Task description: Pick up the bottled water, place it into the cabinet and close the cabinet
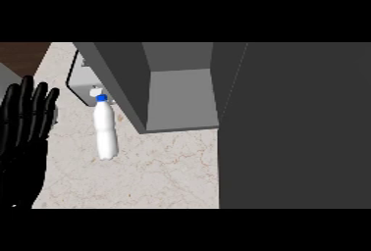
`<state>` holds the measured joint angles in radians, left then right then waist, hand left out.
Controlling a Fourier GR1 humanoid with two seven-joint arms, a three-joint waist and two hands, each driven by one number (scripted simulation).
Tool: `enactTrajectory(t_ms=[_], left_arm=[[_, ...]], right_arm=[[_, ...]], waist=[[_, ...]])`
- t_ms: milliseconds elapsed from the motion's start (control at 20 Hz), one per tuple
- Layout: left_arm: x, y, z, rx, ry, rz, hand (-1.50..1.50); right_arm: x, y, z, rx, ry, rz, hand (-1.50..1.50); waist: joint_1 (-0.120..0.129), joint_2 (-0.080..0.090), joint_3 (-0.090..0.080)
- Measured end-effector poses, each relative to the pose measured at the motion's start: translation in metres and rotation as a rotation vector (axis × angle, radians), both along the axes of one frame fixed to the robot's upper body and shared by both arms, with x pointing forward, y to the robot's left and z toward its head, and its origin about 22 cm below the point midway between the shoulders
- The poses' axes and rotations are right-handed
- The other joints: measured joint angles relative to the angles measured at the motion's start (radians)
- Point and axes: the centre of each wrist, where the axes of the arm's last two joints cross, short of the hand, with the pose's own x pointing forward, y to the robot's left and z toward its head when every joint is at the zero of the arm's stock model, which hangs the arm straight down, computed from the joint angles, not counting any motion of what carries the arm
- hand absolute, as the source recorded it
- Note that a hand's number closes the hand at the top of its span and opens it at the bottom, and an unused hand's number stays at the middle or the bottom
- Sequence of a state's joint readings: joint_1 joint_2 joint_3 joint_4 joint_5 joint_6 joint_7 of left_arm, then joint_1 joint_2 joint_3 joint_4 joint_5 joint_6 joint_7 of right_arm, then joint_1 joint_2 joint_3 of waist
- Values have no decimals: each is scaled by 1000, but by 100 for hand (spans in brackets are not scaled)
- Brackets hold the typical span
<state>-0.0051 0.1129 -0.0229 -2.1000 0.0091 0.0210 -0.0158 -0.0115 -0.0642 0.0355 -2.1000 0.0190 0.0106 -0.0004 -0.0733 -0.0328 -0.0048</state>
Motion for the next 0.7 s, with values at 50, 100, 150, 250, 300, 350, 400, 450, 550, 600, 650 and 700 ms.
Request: enactTrajectory(t_ms=[50, 100, 150, 250, 300, 350, 400, 450, 550, 600, 650, 700], left_arm=[[6, 0, 1, 7, 23, 5, -150], [14, -1, 0, 13, 67, 33, -150], [22, 1, -3, 19, 127, 71, -150], [36, 9, -12, 36, 269, 166, -150], [42, 16, -18, 47, 344, 220, -150], [46, 20, -26, 9, 427, 273, -150], [51, 22, -31, -30, 502, 318, -150], [57, 23, -35, -67, 571, 359, -150], [72, 24, -35, -127, 685, 432, -150], [81, 23, -31, -148, 732, 461, -150], [91, 21, -27, -169, 774, 485, -150], [102, 19, -20, -180, 809, 509, -150]], right_arm=[[-3, -3, 0, -3, -6, -10, -150], [-6, -4, 0, -9, -3, -10, -150], [-7, -5, 0, -20, 4, -7, -150], [-9, -6, 0, -37, 18, 7, -150], [-10, -6, -1, -49, 27, 17, -150], [-11, -4, -4, -39, 50, 44, -150], [-12, -1, -5, -30, 70, 75, -150], [-13, 1, -8, -21, 90, 106, -150], [-17, 4, -10, -4, 119, 156, -150], [-20, 4, -10, 0, 133, 177, -150], [-23, 3, -10, 7, 145, 193, -150], [-26, 3, -9, 10, 155, 207, -150]], waist=[[11, 7, 1], [12, 14, 3], [11, 21, 4], [-1, 36, 7], [-7, 44, 9], [-6, 52, 10], [-8, 55, 11], [-11, 57, 11], [-22, 56, 12], [-26, 54, 12], [-30, 52, 12], [-31, 50, 11]])
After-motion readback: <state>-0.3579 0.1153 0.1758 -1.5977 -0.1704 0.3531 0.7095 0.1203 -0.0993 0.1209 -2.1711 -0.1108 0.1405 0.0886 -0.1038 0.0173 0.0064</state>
